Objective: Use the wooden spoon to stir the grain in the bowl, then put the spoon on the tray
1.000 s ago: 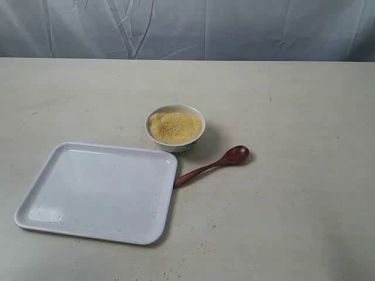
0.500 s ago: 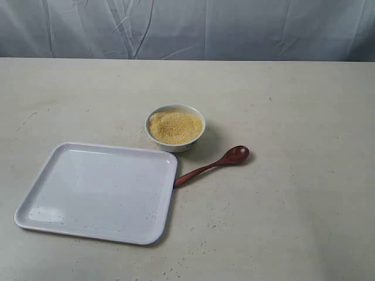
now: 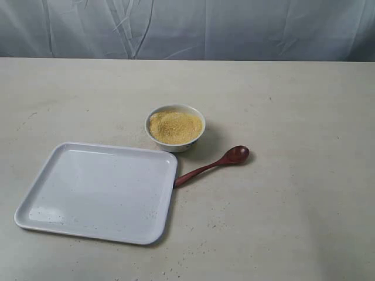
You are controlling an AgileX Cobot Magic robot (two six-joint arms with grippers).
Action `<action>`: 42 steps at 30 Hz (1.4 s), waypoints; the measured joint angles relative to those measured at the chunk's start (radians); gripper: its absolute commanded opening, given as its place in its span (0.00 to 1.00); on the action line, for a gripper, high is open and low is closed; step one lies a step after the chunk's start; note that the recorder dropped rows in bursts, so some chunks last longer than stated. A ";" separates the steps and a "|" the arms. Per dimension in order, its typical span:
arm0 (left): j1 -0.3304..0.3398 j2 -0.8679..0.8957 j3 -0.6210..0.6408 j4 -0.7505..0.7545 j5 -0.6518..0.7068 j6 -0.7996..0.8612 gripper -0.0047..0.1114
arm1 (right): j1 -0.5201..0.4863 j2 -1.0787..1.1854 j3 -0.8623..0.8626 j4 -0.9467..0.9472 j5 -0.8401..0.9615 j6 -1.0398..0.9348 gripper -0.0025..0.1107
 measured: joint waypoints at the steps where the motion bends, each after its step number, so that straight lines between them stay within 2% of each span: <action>1: 0.000 0.000 0.000 0.000 0.000 0.000 0.04 | 0.000 0.052 -0.045 0.000 0.062 0.000 0.01; 7: 0.000 0.000 0.000 0.000 0.000 0.000 0.04 | 0.000 0.456 -0.342 -0.004 0.445 0.000 0.01; 11: 0.000 0.000 0.000 0.000 0.000 0.000 0.04 | 0.000 0.734 -0.489 0.017 0.596 -0.084 0.01; 14: 0.000 0.000 0.000 0.000 0.000 0.000 0.04 | 0.019 0.926 -0.525 0.114 0.626 -0.226 0.01; 17: 0.000 0.000 0.000 0.000 0.000 0.000 0.04 | 0.082 1.107 -0.553 0.162 0.657 -0.356 0.01; 25: 0.000 0.000 0.000 0.000 0.000 0.000 0.04 | 0.296 1.436 -0.782 0.116 0.712 -0.466 0.01; 30: 0.000 0.000 0.000 0.000 0.000 0.000 0.04 | 0.403 1.600 -0.951 0.097 0.782 -0.709 0.02; 33: 0.000 0.000 0.000 0.000 0.000 0.000 0.04 | 0.456 1.670 -1.010 0.093 0.770 -0.871 0.12; 36: 0.000 0.000 0.000 0.000 0.000 0.000 0.04 | 0.492 1.722 -1.034 0.091 0.731 -0.985 0.27; 42: 0.000 0.000 0.000 0.000 0.000 0.000 0.04 | 0.521 1.776 -1.040 0.087 0.656 -1.123 0.30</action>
